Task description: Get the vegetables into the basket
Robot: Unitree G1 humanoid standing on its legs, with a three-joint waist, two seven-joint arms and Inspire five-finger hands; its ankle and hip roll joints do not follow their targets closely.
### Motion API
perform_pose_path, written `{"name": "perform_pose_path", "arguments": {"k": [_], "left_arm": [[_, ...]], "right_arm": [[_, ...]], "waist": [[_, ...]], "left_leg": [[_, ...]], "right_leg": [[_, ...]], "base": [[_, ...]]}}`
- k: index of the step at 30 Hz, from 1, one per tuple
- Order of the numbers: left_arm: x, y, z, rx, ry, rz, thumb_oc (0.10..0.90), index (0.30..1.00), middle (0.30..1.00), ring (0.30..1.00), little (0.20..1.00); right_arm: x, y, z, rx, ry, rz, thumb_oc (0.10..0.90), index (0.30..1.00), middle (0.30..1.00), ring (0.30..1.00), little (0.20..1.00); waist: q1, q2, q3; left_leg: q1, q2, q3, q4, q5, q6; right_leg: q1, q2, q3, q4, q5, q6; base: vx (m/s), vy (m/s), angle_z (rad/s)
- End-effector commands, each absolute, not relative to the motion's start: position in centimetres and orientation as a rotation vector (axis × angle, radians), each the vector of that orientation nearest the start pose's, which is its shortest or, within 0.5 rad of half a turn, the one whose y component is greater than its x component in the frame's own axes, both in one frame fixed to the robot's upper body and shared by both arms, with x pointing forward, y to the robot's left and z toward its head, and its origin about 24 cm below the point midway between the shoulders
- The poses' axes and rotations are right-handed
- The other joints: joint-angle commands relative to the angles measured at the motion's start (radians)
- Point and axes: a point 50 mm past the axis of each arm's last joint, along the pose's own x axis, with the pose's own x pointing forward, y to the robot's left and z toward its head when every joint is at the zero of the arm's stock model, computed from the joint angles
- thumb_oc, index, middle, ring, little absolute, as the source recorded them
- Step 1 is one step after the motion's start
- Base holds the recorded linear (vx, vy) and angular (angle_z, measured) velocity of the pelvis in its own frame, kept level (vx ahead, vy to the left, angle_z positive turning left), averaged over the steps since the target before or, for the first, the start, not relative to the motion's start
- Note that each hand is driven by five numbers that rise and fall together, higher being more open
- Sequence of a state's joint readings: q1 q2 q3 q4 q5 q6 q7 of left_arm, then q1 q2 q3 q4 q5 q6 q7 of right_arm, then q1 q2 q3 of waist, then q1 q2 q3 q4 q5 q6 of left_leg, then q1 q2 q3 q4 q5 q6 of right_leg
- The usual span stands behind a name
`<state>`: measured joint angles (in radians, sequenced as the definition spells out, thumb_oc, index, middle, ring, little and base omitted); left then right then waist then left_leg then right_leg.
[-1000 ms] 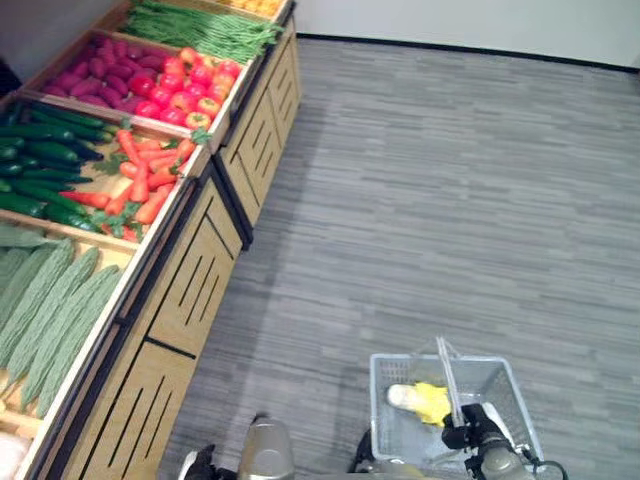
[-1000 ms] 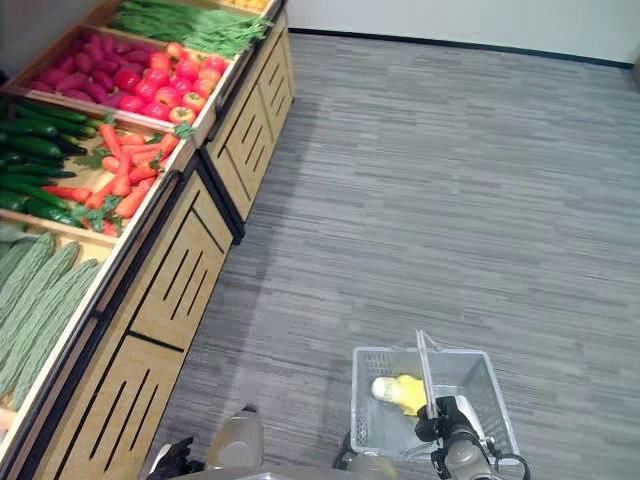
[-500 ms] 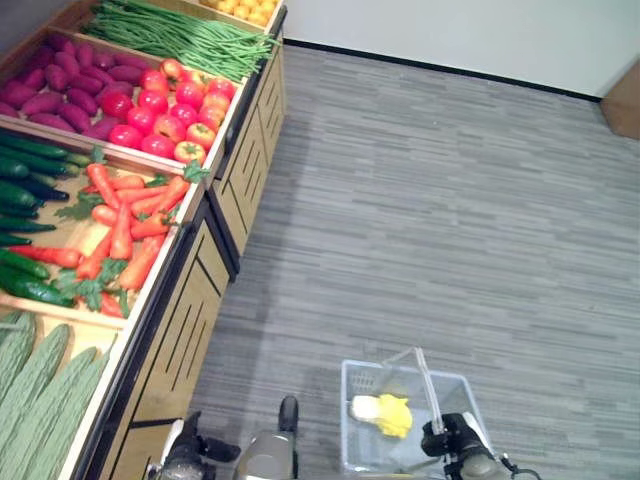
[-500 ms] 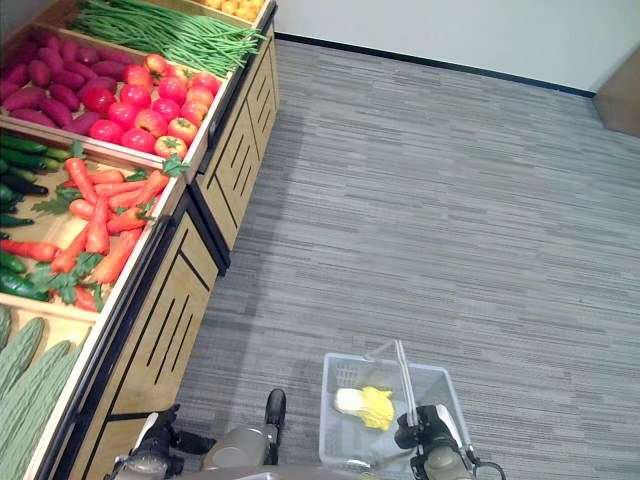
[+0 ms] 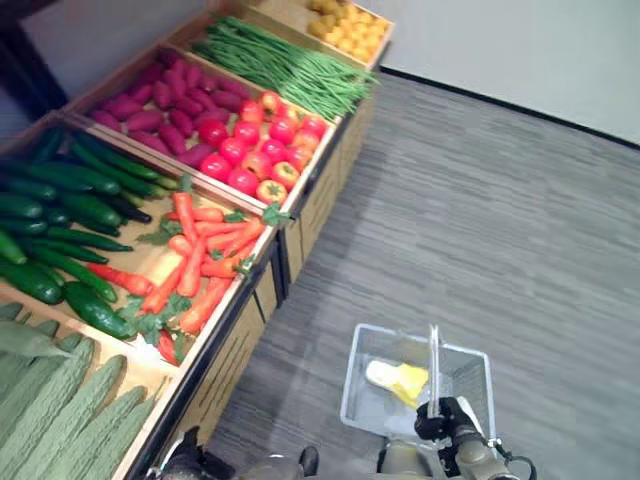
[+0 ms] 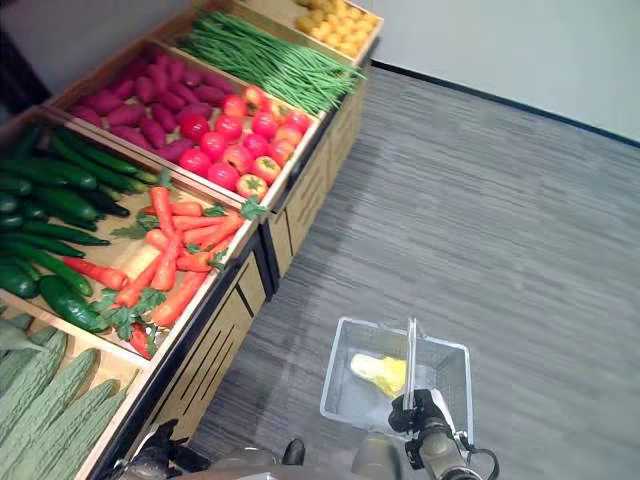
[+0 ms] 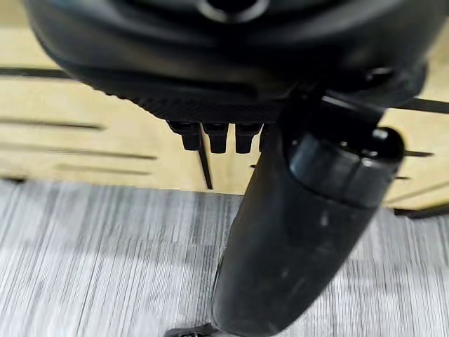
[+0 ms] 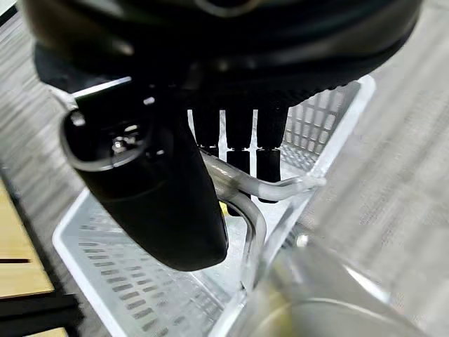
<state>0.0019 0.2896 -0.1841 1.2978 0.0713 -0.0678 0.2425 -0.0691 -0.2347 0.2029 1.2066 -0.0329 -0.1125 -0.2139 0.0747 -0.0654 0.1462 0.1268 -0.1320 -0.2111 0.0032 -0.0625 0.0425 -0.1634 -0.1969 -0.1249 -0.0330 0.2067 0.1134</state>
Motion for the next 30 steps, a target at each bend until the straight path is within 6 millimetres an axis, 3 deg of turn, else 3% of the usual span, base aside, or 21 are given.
{"name": "perform_pose_path", "arguments": {"k": [1,3,5,9,10,14,16,19,21,24,30], "left_arm": [[9.9,26.0,-15.0,0.558,1.114,0.209,0.900,1.000,1.000,1.000,1.000],[10.6,25.5,-15.0,0.557,1.092,0.199,0.900,1.000,1.000,1.000,1.000],[10.9,25.2,-15.0,0.553,1.083,0.194,0.900,1.000,1.000,1.000,1.000],[10.9,24.5,-15.2,0.554,1.080,0.175,0.900,1.000,1.000,1.000,1.000],[10.5,24.5,-15.3,0.549,1.095,0.178,0.900,1.000,1.000,1.000,1.000],[9.1,24.7,-15.6,0.547,1.145,0.186,0.900,1.000,1.000,1.000,1.000],[9.0,24.5,-15.7,0.547,1.157,0.180,0.900,1.000,1.000,1.000,1.000],[9.8,24.1,-15.6,0.554,1.140,0.166,0.900,1.000,1.000,1.000,1.000],[10.2,24.0,-15.6,0.566,1.132,0.156,0.900,1.000,1.000,1.000,1.000],[9.5,24.0,-15.8,0.563,1.153,0.158,0.900,1.000,1.000,1.000,1.000],[8.6,24.9,-15.8,0.580,1.188,0.174,0.900,1.000,1.000,1.000,1.000]], "right_arm": [[15.0,-26.5,-12.8,-0.555,0.895,-0.184,0.400,0.300,0.300,0.300,0.300],[16.1,-27.3,-12.0,-0.586,0.853,-0.200,0.400,0.300,0.300,0.300,0.300],[16.3,-27.8,-11.7,-0.601,0.846,-0.207,0.400,0.300,0.300,0.300,0.300],[15.7,-29.0,-11.6,-0.627,0.869,-0.240,0.400,0.300,0.300,0.300,0.300],[15.3,-29.4,-11.6,-0.631,0.880,-0.246,0.400,0.300,0.300,0.300,0.300],[14.6,-29.3,-11.9,-0.646,0.900,-0.228,0.400,0.300,0.300,0.300,0.300],[14.2,-29.4,-12.0,-0.649,0.913,-0.230,0.400,0.300,0.300,0.300,0.300],[13.9,-29.6,-12.0,-0.648,0.919,-0.248,0.400,0.300,0.300,0.300,0.300],[13.6,-29.6,-12.1,-0.646,0.930,-0.254,0.400,0.300,0.300,0.300,0.300],[13.1,-29.4,-12.5,-0.642,0.958,-0.243,0.400,0.300,0.300,0.300,0.300],[13.2,-28.7,-12.9,-0.633,0.970,-0.222,0.400,0.300,0.300,0.300,0.300]], "waist": [[0.026,-0.008,0.022],[0.032,0.010,0.028],[0.030,0.017,0.030],[0.029,0.032,0.033],[0.028,0.037,0.030],[0.029,0.047,0.019],[0.015,0.049,0.020],[-0.022,0.047,0.026],[-0.030,0.051,0.021],[-0.022,0.055,0.005],[0.003,0.026,-0.011]], "left_leg": [[-0.132,0.244,-0.033,0.021,0.025,-0.125],[-0.165,0.287,-0.057,0.022,0.072,-0.153],[-0.179,0.297,-0.046,0.025,0.092,-0.159],[-0.207,0.320,0.020,0.015,0.152,-0.173],[-0.211,0.331,0.064,0.001,0.170,-0.178],[-0.200,0.357,0.113,-0.034,0.217,-0.195],[-0.219,0.367,0.202,-0.034,0.240,-0.194],[-0.246,0.385,0.447,0.008,0.235,-0.184],[-0.248,0.383,0.520,0.016,0.224,-0.194],[-0.222,0.361,0.498,-0.020,0.210,-0.188],[-0.199,0.318,0.488,-0.041,0.165,-0.150]], "right_leg": [[0.038,-0.009,-0.011,0.077,-0.107,0.070],[0.050,0.027,-0.069,0.079,-0.136,0.047],[0.058,0.030,-0.090,0.075,-0.143,0.041],[0.097,0.038,-0.149,0.043,-0.154,0.026],[0.117,0.043,-0.169,0.027,-0.159,0.020],[0.154,0.060,-0.202,-0.005,-0.166,0.011],[0.167,0.054,-0.240,-0.018,-0.168,0.009],[0.181,0.043,-0.305,-0.029,-0.171,0.007],[0.194,0.048,-0.322,-0.034,-0.181,0.012],[0.209,0.041,-0.337,-0.031,-0.179,0.024],[0.214,-0.028,-0.359,0.015,-0.161,0.060]], "base": [[0.25,-0.547,1.06],[0.16,-0.441,0.31],[0.06,-0.195,0.41],[0.03,-0.119,0.47],[0.03,-0.082,0.40],[0.02,-0.077,0.22],[-0.02,-0.032,0.26],[-0.04,-0.035,0.46],[0.03,-0.003,1.32],[0.08,0.093,0.44],[0.07,0.160,0.16]]}}
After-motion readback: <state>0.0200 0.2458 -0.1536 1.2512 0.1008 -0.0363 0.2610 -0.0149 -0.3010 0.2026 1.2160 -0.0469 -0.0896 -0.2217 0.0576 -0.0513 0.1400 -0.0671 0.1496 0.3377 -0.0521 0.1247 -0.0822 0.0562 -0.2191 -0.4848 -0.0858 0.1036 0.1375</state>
